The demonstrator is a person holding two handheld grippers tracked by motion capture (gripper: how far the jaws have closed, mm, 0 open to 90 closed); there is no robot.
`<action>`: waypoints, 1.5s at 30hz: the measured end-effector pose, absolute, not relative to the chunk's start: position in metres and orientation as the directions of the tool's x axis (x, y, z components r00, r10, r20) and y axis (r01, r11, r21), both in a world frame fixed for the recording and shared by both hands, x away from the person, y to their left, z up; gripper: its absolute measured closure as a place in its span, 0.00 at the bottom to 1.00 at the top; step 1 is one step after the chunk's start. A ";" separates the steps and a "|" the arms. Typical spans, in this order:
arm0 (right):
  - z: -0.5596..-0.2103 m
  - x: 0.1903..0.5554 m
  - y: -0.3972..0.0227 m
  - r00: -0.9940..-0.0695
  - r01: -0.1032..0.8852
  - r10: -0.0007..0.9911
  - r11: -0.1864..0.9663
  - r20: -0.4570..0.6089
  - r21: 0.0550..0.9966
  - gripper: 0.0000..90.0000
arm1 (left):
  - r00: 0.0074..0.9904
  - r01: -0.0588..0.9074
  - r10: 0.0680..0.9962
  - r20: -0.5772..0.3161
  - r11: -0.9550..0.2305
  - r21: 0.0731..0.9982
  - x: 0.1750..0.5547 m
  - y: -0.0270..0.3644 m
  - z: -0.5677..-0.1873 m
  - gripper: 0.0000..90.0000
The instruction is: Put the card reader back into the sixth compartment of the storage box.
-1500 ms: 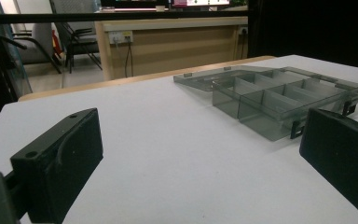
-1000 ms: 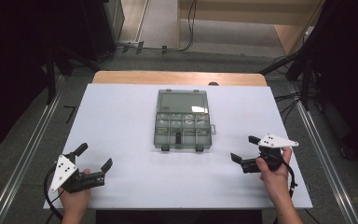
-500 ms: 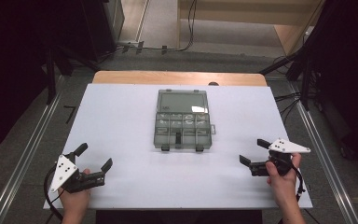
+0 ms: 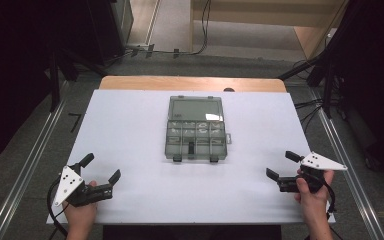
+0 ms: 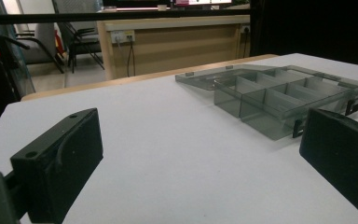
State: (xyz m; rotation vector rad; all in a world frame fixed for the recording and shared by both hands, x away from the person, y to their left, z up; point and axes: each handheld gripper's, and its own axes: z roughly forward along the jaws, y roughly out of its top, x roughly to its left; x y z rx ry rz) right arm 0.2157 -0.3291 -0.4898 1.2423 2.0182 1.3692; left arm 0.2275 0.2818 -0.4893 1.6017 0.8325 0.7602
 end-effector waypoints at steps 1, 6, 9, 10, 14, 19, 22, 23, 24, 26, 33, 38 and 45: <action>-0.489 0.214 -0.332 -0.523 0.437 0.839 0.114 0.148 0.892 0.00 | 0.544 0.120 0.838 0.044 -0.129 0.984 0.228 0.282 -0.489 0.00; -0.490 0.211 -0.340 -0.521 0.407 0.842 0.102 0.139 0.908 0.00 | 0.544 0.120 0.838 0.042 -0.127 0.985 0.228 0.282 -0.489 0.00; -0.491 0.207 -0.345 -0.516 0.395 0.846 0.093 0.137 0.914 0.00 | 0.544 0.120 0.838 0.043 -0.128 0.984 0.227 0.282 -0.489 0.00; -0.493 0.205 -0.348 -0.516 0.384 0.846 0.086 0.137 0.919 0.00 | 0.544 0.120 0.838 0.042 -0.127 0.985 0.227 0.282 -0.489 0.00; -0.497 0.204 -0.354 -0.521 0.361 0.844 0.078 0.132 0.929 0.00 | 0.545 0.119 0.838 0.043 -0.128 0.985 0.227 0.282 -0.489 0.00; -0.506 0.202 -0.361 -0.528 0.334 0.837 0.052 0.141 0.941 0.00 | 0.545 0.119 0.837 0.043 -0.129 0.984 0.228 0.282 -0.489 0.00; -0.510 0.203 -0.359 -0.525 0.339 0.840 0.055 0.140 0.939 0.00 | 0.545 0.120 0.837 0.044 -0.129 0.984 0.227 0.282 -0.489 0.00; -0.510 0.203 -0.358 -0.522 0.340 0.842 0.059 0.136 0.939 0.00 | 0.545 0.120 0.837 0.044 -0.129 0.984 0.227 0.282 -0.489 0.00; -0.510 0.203 -0.358 -0.522 0.342 0.842 0.060 0.136 0.938 0.00 | 0.545 0.119 0.837 0.043 -0.128 0.985 0.227 0.282 -0.489 0.00; -0.510 0.203 -0.357 -0.521 0.343 0.842 0.061 0.136 0.937 0.00 | 0.545 0.120 0.838 0.042 -0.127 0.985 0.228 0.282 -0.489 0.00; -0.511 0.204 -0.357 -0.520 0.346 0.843 0.063 0.136 0.936 0.00 | 0.546 0.120 0.836 0.041 -0.127 0.985 0.228 0.282 -0.489 0.00; -0.512 0.204 -0.357 -0.521 0.348 0.842 0.063 0.138 0.935 0.00 | 0.546 0.121 0.837 0.041 -0.127 0.984 0.228 0.282 -0.489 0.00; -0.512 0.204 -0.356 -0.520 0.351 0.843 0.067 0.135 0.934 0.00 | 0.545 0.121 0.837 0.040 -0.126 0.985 0.228 0.282 -0.489 0.00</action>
